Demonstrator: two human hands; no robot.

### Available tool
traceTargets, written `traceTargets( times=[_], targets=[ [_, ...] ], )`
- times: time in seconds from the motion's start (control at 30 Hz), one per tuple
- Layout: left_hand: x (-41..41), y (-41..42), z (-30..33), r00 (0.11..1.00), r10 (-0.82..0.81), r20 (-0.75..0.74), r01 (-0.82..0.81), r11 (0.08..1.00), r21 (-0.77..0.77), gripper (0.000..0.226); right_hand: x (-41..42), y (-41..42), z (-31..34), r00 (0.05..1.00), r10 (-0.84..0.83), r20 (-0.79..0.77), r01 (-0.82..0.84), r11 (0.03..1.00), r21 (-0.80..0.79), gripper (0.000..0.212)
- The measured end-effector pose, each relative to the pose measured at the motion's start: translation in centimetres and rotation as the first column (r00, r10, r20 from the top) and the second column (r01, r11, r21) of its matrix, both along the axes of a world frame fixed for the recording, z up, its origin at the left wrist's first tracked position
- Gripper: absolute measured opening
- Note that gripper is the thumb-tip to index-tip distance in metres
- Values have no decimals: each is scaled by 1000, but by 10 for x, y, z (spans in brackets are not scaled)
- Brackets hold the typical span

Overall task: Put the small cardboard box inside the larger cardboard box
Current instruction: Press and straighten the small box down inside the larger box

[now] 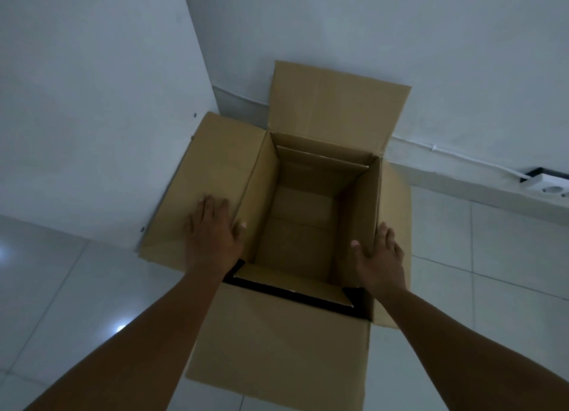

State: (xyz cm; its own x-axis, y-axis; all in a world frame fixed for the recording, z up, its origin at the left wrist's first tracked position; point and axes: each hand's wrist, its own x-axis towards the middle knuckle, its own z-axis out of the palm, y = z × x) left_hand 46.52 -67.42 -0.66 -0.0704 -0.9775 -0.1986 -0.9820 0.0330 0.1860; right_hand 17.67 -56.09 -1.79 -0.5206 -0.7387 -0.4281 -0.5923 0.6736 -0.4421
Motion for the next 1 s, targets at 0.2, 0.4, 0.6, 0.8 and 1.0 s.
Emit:
traceTargets(
  times=[0.2, 0.4, 0.6, 0.8, 1.0],
  targets=[
    [38, 6, 0, 948, 316, 51, -310, 946, -100, 67, 5, -3, 8, 1000, 3, -26, -2, 999, 36, 88],
    [30, 17, 9, 837, 547, -25, -547, 837, 13, 92, 16, 1, 19, 1000, -12, -12, 13, 999, 39, 90],
    [26, -1, 21, 727, 683, -73, -674, 730, 118, 108, 13, 7, 20, 1000, 27, -9, -26, 998, 50, 91],
    [33, -9, 36, 717, 695, -51, -696, 718, 2, 96, 14, 8, 18, 998, 62, -16, -61, 995, 80, 95],
    [37, -3, 58, 800, 595, -74, -599, 785, -160, 82, 12, 7, 28, 997, 65, 33, -68, 994, 88, 91]
  ],
)
